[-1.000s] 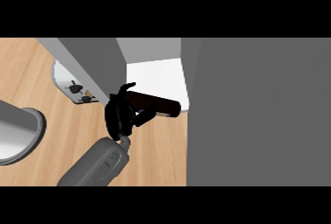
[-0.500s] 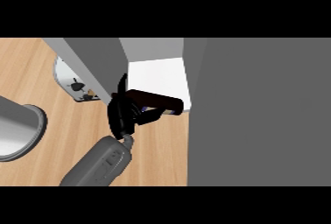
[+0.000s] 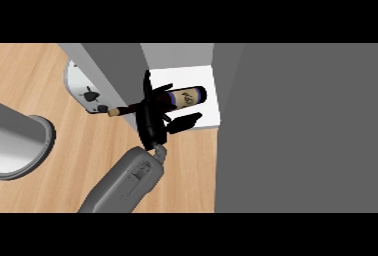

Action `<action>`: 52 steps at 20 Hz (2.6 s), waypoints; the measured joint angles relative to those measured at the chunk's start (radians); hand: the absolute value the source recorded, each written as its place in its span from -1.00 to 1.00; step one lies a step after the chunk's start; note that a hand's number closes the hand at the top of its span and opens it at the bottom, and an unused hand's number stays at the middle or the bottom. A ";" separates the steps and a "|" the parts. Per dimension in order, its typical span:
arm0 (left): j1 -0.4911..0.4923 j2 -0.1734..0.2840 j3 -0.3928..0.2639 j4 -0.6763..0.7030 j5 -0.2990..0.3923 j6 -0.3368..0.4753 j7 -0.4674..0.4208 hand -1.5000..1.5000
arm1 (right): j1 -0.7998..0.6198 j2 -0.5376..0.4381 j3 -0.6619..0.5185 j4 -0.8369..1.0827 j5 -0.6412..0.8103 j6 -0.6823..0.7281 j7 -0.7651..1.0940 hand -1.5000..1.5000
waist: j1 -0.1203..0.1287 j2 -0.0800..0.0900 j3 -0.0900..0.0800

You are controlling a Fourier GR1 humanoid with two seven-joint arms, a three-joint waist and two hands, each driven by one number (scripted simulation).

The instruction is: Pick up the wine, place it into the cabinet and close the cabinet

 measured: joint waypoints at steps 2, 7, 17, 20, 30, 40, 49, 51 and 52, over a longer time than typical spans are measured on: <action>-0.063 -0.014 0.032 0.031 0.041 -0.004 -0.068 -1.00 | 0.007 0.000 0.001 -0.003 0.000 -0.007 -0.001 -1.00 | 0.002 0.005 -0.002; -0.119 -0.039 0.089 0.047 0.199 -0.021 -0.267 -1.00 | 0.030 -0.004 -0.002 -0.009 -0.001 -0.014 -0.011 -1.00 | 0.011 0.009 -0.004; -0.096 -0.048 0.121 0.021 0.476 -0.190 -0.576 -1.00 | 0.019 -0.007 0.007 -0.022 0.002 -0.073 0.024 -1.00 | 0.057 -0.001 -0.002; -0.052 -0.046 0.118 -0.010 0.512 -0.250 -0.630 -1.00 | 0.009 -0.006 0.015 -0.025 0.005 -0.092 0.035 -1.00 | 0.068 -0.004 -0.001; 0.160 -0.031 0.028 -0.275 0.558 -0.319 -0.662 -1.00 | -0.013 -0.008 0.030 -0.025 0.024 -0.141 0.052 -1.00 | 0.087 -0.010 0.000; 0.415 0.136 -0.012 -0.597 0.562 -0.423 -0.620 -1.00 | 0.000 -0.055 -0.009 -0.036 0.039 -0.145 0.054 -1.00 | 0.091 -0.011 0.000; 0.591 0.276 0.048 -0.787 0.691 -0.635 -0.654 1.00 | 0.011 -0.136 0.002 -0.030 0.047 -0.047 0.057 1.00 | 0.090 -0.010 -0.001; 0.634 0.311 0.066 -0.817 0.730 -0.694 -0.670 1.00 | 0.006 -0.162 0.014 -0.026 0.050 -0.017 0.062 1.00 | 0.093 -0.010 -0.001; 0.650 0.328 0.078 -0.834 0.745 -0.716 -0.674 1.00 | 0.010 -0.172 0.024 -0.028 0.052 -0.006 0.060 1.00 | 0.092 -0.010 -0.002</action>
